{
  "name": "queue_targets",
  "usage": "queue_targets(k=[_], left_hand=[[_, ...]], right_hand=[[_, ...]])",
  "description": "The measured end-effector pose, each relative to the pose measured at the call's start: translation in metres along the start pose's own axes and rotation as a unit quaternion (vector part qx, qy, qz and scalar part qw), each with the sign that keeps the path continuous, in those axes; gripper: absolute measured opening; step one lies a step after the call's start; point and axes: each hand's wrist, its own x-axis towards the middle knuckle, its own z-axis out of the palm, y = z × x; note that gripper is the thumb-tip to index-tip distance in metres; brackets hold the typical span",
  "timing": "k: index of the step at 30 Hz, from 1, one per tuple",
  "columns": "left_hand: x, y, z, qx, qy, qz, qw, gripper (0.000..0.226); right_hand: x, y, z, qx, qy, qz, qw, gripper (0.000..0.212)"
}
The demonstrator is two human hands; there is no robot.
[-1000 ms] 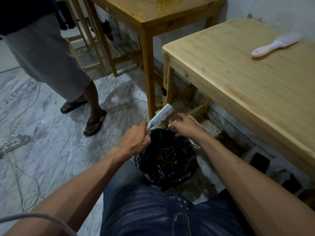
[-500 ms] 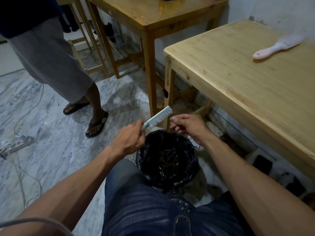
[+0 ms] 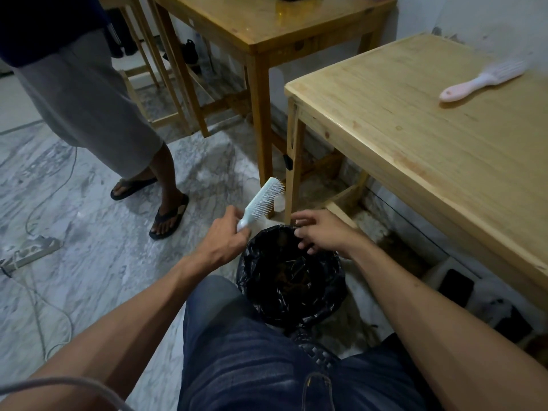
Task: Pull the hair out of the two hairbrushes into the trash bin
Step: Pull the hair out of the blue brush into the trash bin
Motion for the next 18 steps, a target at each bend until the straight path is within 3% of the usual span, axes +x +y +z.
queue_targets(k=[2,5,12,14,16,18], left_hand=[[-0.004,0.009,0.0,-0.051,-0.018,0.002,0.999,0.018],[-0.005,0.015,0.0,-0.055,-0.018,0.014,0.998,0.016],[0.0,0.016,0.004,-0.004,0.02,0.026,0.999,0.014],[0.001,0.015,0.004,-0.063,0.004,0.01,0.998,0.017],[0.001,0.015,0.004,-0.12,-0.024,0.005,0.992,0.02],[0.0,0.016,0.003,-0.132,-0.046,0.021,0.99,0.021]], right_hand=[[0.004,-0.006,0.005,0.032,0.034,-0.009,0.999,0.042],[0.006,-0.013,0.003,0.009,0.086,-0.021,0.996,0.026],[0.009,-0.012,-0.002,-0.01,0.095,0.012,0.995,0.007],[0.012,-0.007,-0.003,-0.014,0.092,0.015,0.996,0.024],[0.013,-0.006,-0.002,-0.011,0.073,0.015,0.997,0.069],[0.014,-0.007,0.002,0.021,0.04,0.008,0.999,0.096]])
